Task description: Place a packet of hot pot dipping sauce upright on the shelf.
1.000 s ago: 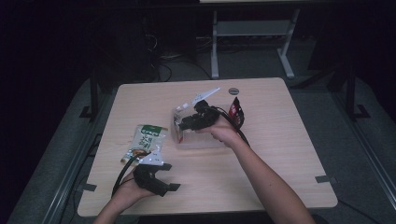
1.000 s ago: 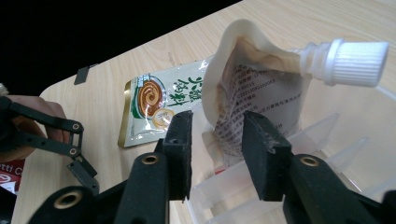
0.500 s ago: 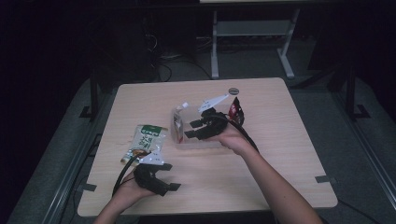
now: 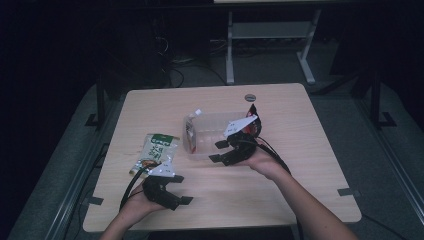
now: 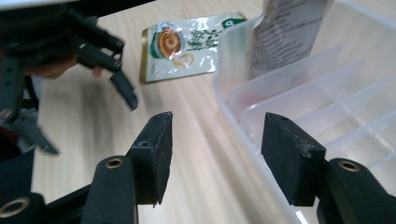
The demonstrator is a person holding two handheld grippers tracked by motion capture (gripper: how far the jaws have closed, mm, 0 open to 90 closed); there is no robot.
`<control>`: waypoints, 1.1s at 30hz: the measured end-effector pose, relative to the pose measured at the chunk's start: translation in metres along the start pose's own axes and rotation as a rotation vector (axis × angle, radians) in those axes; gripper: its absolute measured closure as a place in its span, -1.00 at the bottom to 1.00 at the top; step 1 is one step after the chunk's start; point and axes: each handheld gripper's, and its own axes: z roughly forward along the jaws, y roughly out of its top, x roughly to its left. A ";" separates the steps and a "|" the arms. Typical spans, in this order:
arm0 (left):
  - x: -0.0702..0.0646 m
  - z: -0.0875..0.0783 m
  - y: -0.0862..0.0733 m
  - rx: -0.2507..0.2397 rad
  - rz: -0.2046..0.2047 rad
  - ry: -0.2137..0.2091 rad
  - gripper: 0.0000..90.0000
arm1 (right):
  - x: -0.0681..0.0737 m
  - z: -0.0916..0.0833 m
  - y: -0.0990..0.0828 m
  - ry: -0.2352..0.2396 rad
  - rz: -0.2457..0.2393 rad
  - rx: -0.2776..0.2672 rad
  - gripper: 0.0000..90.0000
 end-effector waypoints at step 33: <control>0.013 -0.018 0.004 -0.017 -0.050 0.080 -0.50 | 0.020 -0.078 -0.131 -0.164 0.124 0.024 -0.34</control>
